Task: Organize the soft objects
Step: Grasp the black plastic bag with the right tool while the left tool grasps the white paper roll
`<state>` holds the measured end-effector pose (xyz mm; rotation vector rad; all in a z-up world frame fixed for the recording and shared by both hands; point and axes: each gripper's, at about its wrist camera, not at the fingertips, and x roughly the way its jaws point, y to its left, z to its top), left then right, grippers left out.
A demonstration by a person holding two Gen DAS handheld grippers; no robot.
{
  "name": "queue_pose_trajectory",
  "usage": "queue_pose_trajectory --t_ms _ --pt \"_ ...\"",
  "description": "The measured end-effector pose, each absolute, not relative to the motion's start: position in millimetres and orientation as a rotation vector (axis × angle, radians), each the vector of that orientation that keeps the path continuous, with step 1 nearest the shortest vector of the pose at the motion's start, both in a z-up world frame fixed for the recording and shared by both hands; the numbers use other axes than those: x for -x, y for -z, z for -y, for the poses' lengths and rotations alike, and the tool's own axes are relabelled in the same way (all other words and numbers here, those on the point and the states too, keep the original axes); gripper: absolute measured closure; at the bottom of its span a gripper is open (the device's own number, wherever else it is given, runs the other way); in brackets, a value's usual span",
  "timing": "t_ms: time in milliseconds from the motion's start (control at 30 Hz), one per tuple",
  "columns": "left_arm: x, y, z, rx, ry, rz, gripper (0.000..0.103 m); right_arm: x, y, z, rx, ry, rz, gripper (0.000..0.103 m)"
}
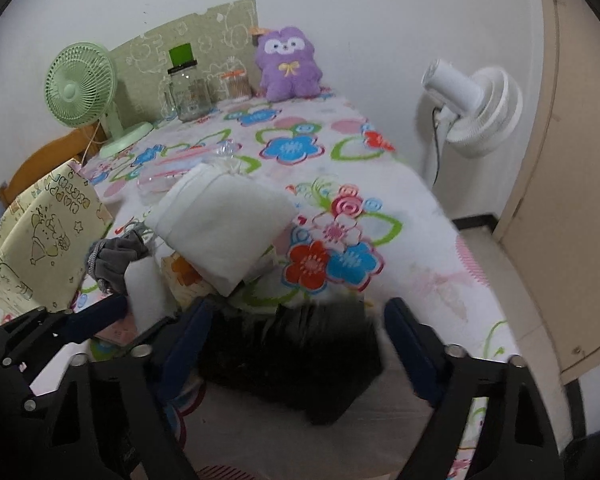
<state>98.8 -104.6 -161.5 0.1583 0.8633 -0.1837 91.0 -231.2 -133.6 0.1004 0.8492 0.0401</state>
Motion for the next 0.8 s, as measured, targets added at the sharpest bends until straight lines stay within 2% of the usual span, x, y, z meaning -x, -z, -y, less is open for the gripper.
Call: queue_pose_trajectory --t_ms 100,167,233,433,800 --pt "-98.8 161.2 106.7 -0.167 0.190 -0.862 0.074 -92.0 138.8 231.9 -0.148 -0.060 -0.878 0.033" --pt "-100.1 160.8 107.4 -0.171 0.191 -0.863 0.079 -91.5 138.2 230.1 -0.156 -0.075 -0.882 0.044" --pt "-101.2 159.5 107.0 -0.169 0.195 -0.864 0.081 -90.9 135.6 227.4 -0.145 -0.086 -0.879 0.054" --pt "-100.5 150.4 103.3 -0.148 0.193 -0.841 0.084 -88.2 124.6 223.3 -0.132 -0.101 -0.858 0.068" --pt "-92.8 123.9 94.0 -0.113 0.202 -0.784 0.086 -82.4 92.4 211.8 -0.111 -0.131 -0.788 0.070"
